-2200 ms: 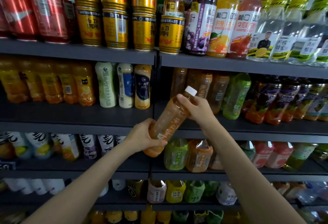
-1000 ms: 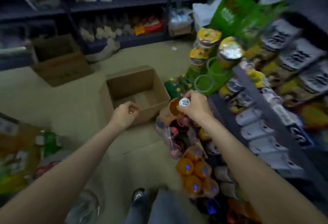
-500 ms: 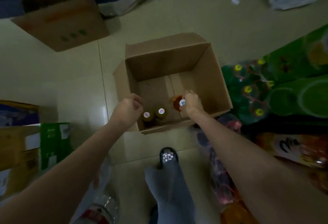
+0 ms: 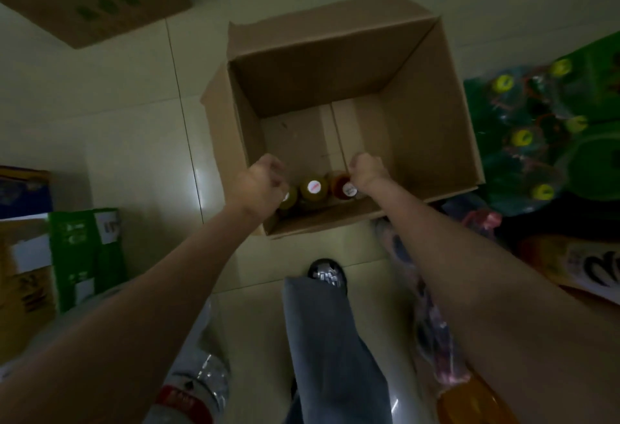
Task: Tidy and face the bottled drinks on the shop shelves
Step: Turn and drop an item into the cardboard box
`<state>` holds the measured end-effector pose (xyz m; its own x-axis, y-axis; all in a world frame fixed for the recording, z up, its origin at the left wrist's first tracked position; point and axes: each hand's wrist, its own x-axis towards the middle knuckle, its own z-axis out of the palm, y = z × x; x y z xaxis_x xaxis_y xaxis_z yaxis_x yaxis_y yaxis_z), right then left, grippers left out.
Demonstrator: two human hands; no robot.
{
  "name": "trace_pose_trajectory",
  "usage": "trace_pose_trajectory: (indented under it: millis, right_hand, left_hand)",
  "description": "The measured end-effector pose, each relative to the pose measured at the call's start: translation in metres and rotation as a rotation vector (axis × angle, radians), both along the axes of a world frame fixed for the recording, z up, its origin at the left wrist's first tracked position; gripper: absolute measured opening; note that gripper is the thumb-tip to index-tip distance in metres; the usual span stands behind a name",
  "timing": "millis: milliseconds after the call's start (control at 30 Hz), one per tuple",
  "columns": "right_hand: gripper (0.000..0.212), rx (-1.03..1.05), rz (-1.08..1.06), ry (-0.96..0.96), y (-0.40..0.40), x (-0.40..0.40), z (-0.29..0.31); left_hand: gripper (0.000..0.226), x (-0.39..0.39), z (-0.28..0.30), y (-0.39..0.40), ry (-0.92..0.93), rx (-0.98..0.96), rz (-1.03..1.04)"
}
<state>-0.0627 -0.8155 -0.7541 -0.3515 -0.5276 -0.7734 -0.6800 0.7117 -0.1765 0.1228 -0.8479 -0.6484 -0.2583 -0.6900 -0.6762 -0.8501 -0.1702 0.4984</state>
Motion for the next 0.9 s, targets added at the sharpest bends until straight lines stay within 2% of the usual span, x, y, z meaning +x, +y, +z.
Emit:
trace_pose_trajectory:
  millis: [233,367,500,700,800,900]
  right_hand:
    - [0.034,-0.222,-0.076,0.055,0.029,-0.037,0.154]
    - [0.033,-0.396,-0.092,0.101,0.100,-0.047,0.298]
    - [0.030,-0.575,-0.127,0.212,0.235,-0.046,0.465]
    - [0.030,-0.719,-0.289,0.507,0.495,-0.055,0.679]
    - [0.029,-0.752,-0.501,0.658,0.632,-0.047,0.748]
    - [0.027,-0.784,-0.727,0.746,0.761,-0.024,0.781]
  left_hand:
    - [0.030,-0.007,0.111,0.025,0.043,-0.136,-0.050]
    - [0.026,-0.027,0.219,0.073,0.143,-0.282,-0.107]
    - [0.026,-0.056,0.350,0.167,0.347,-0.357,-0.241]
    - [0.030,-0.129,0.515,0.348,0.609,-0.451,-0.650]
    - [0.031,-0.164,0.575,0.455,0.757,-0.477,-0.875]
    - [0.028,-0.182,0.615,0.564,0.877,-0.452,-1.067]
